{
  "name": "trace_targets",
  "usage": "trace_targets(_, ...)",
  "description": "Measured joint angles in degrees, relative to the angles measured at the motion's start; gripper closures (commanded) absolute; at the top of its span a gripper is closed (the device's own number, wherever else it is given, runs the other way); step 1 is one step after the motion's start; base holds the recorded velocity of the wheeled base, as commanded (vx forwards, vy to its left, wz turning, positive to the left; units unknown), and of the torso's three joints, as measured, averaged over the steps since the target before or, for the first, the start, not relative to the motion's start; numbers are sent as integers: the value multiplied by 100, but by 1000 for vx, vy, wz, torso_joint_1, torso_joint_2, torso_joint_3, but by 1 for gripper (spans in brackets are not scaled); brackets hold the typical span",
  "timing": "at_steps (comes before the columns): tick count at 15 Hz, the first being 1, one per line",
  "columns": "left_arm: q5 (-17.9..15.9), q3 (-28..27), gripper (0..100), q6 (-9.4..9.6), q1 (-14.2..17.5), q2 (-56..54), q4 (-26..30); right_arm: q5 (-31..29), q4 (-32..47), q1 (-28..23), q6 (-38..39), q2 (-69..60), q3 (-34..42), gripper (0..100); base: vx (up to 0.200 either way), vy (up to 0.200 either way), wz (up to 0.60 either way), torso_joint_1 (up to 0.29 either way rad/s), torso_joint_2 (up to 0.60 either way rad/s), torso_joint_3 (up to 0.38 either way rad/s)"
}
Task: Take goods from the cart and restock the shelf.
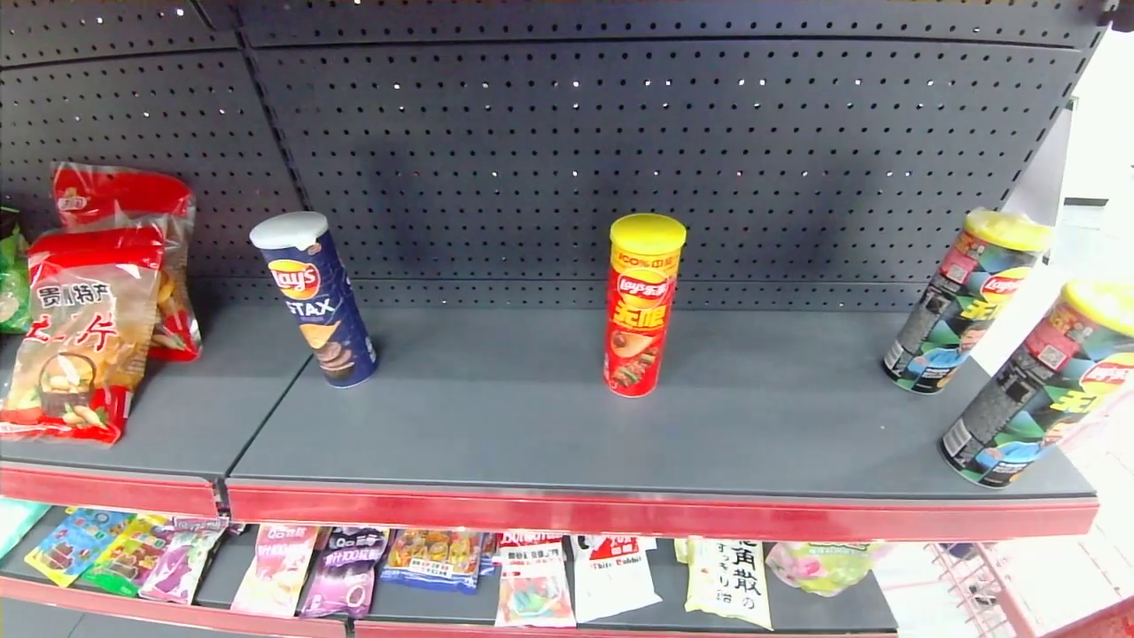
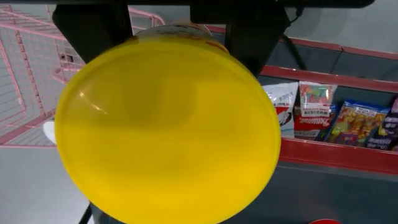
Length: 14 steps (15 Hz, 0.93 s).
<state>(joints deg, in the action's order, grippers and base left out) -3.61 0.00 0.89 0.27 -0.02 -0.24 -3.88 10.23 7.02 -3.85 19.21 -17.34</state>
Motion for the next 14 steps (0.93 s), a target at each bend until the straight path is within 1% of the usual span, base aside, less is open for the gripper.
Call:
trace_targets(2, 2, 0, 0, 0, -9, 0, 11, 202, -2, 100, -5, -43, 83, 100, 0, 0, 0, 0, 0, 0)
trace_targets(4, 2, 0, 0, 0, 2, 0, 4, 244, 15, 152, -6, -130, 194, 100, 0, 0, 0, 0, 0, 0)
trace_targets(8, -6, 0, 0, 17, -13, 55, 6, 619, 6, 162, 0, -221, 238, 100, 0, 0, 0, 0, 0, 0)
trace_targets(9, -101, 0, 0, 132, -32, 118, -11, 705, 15, 166, 0, -221, 246, 100, 0, 0, 0, 0, 0, 0)
trace_targets(10, -339, -66, 0, 247, -130, 193, -11, 759, 9, 168, 0, -212, 246, 100, 0, 0, 0, 0, 0, 0)
trace_targets(11, -486, -261, 0, 261, -213, 307, -9, 795, 4, 163, 0, -194, 246, 100, 0, 0, 0, 0, 0, 0)
trace_targets(12, -586, -636, 0, 211, -268, 528, 0, 833, 6, 163, 0, -179, 249, 100, 0, 0, 0, 0, 0, 0)
trace_targets(13, -714, -1083, 0, 162, -316, 862, 11, 896, 13, 163, 0, -166, 257, 100, 0, 0, 0, 0, 0, 0)
trace_targets(14, -875, -1568, 0, 195, -388, 1339, 24, 975, 11, 168, 0, -146, 260, 100, 0, 0, 0, 0, 0, 0)
